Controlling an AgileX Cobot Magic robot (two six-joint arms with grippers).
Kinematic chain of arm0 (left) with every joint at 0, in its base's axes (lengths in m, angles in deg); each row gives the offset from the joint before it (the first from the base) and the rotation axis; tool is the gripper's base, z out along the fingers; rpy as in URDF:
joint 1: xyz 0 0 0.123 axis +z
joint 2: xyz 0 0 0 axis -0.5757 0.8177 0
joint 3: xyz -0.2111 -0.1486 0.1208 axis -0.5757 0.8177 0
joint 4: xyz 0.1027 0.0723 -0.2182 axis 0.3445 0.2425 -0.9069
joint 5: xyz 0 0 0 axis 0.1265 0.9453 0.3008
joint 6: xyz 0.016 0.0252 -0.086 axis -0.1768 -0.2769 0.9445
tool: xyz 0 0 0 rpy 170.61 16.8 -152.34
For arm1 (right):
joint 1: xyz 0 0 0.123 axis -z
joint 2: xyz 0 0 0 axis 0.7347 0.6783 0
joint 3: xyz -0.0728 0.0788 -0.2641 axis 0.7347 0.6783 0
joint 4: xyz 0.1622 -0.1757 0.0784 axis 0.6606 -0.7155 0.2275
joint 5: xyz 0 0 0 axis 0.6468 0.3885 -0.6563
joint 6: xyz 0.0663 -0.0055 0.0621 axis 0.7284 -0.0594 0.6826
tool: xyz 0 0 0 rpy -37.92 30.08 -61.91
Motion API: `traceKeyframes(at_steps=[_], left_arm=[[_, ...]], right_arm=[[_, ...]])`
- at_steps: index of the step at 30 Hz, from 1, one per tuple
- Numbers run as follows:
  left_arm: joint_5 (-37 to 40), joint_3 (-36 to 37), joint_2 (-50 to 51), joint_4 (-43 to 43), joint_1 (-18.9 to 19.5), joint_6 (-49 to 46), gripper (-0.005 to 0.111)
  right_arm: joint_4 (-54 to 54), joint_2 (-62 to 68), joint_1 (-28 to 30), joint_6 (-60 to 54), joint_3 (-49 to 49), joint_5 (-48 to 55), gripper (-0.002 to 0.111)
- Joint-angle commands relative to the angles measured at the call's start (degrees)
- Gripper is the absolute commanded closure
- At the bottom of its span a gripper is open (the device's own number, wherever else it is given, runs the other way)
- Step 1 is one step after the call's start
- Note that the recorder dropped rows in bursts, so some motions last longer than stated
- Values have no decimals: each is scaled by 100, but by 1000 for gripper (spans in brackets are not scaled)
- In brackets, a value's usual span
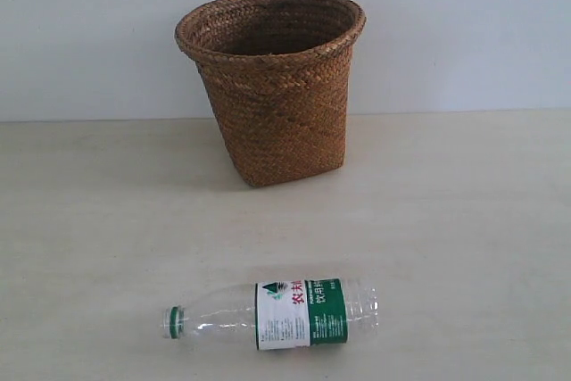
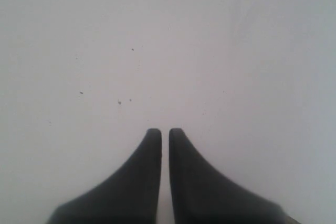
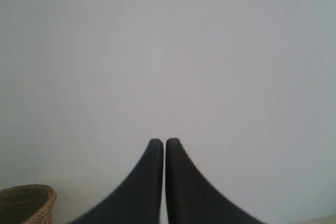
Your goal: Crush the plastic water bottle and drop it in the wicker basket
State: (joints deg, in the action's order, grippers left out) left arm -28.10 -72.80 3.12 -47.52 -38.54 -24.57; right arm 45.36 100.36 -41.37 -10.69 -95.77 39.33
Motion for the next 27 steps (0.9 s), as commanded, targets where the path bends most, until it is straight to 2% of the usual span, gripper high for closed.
traceKeyframes(at_steps=[1, 7, 12, 15, 21, 27], left_arm=[[473, -910, 1221, 195, 28, 58, 102], [1045, -1857, 2507, 537, 28, -136, 102], [2088, -2487, 3370, 1227, 28, -186, 102], [2738, -2712, 3757, 1253, 15, -656, 102], [3398, -2823, 4316, 1030, -103, -1675, 102], [4483, -3076, 5043, 920, -701, -2798, 102]], right_arm=[[-136, 948, 24, -174, -717, 467, 108], [-240, 2114, 24, -430, -1478, 991, 108], [-230, 3001, 24, -795, -1988, 1615, 108], [-229, 3468, -78, -1112, -2229, 2074, 108], [-207, 4338, -790, -2289, -2819, 3334, 108], [312, 5213, -1485, -3419, -3506, 4884, 108]])
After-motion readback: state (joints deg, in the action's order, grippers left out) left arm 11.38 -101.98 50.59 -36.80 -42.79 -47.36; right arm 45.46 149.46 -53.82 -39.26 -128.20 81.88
